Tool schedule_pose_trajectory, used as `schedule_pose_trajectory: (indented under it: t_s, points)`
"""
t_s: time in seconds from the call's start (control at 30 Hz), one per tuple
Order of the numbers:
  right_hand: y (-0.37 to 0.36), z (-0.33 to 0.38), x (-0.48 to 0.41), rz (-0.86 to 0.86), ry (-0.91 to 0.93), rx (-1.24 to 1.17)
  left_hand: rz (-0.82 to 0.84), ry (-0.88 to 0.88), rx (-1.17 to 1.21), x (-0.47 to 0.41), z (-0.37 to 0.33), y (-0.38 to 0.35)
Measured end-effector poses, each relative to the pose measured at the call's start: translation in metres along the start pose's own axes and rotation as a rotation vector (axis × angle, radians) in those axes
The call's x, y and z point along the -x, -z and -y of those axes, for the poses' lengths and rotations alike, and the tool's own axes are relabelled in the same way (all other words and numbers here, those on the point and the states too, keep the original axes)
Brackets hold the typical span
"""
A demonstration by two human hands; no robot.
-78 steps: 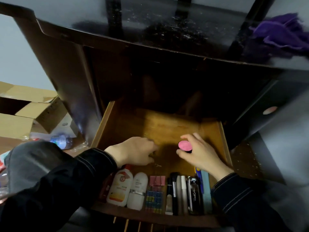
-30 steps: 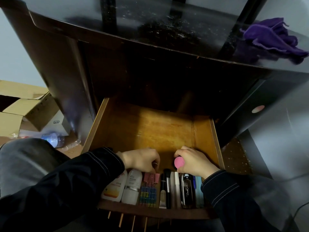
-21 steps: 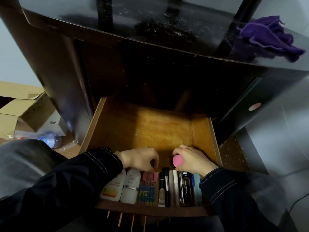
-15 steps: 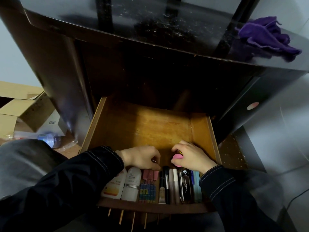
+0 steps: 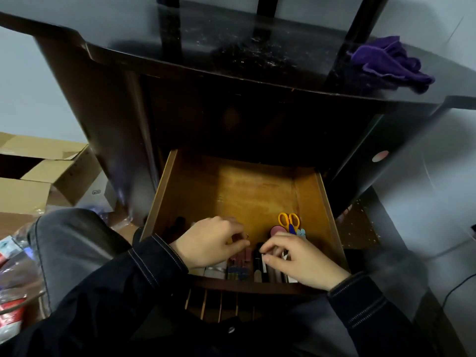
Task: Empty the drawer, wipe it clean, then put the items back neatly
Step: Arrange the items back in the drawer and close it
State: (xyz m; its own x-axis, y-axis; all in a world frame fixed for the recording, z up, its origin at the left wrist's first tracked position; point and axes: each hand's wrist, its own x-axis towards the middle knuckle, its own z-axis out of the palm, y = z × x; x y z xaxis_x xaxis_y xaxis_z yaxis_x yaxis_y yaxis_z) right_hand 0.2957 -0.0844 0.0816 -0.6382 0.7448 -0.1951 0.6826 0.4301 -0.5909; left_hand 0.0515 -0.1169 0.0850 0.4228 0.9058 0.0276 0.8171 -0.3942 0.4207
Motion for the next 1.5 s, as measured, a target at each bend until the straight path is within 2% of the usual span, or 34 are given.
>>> schedule_pose_trajectory:
  t_s: [0.13, 0.3, 0.43, 0.63, 0.93, 1.17, 1.33, 1.5]
  points:
    - [-0.012, 0.007, 0.032, -0.006, 0.014, -0.057, 0.025, 0.01, 0.044, 0.032, 0.001, 0.0]
    - [-0.01, 0.003, 0.05, -0.058, 0.029, 0.006, 0.074, 0.005, 0.015, 0.07, 0.002, -0.006]
    - [-0.012, 0.006, 0.048, 0.016, 0.107, 0.161, -0.009, -0.104, -0.125, 0.08, -0.003, -0.009]
    - [-0.017, 0.006, 0.047, -0.094, 0.187, 0.19, -0.077, -0.165, -0.159, 0.078, -0.005, -0.009]
    - [0.006, -0.001, -0.004, -0.19, 0.099, 0.31, -0.29, -0.138, -0.269, 0.036, 0.026, 0.0]
    - [0.018, -0.015, -0.047, -0.379, 0.092, 0.429, -0.603, -0.106, -0.467, -0.005, 0.062, -0.01]
    - [0.017, -0.029, -0.075, -0.603, 0.116, 0.537, -0.683, -0.01, -0.496, -0.032, 0.08, -0.012]
    - [0.012, -0.038, -0.101, -0.745, 0.016, 0.575, -0.738, 0.174, -0.454, -0.056, 0.088, -0.021]
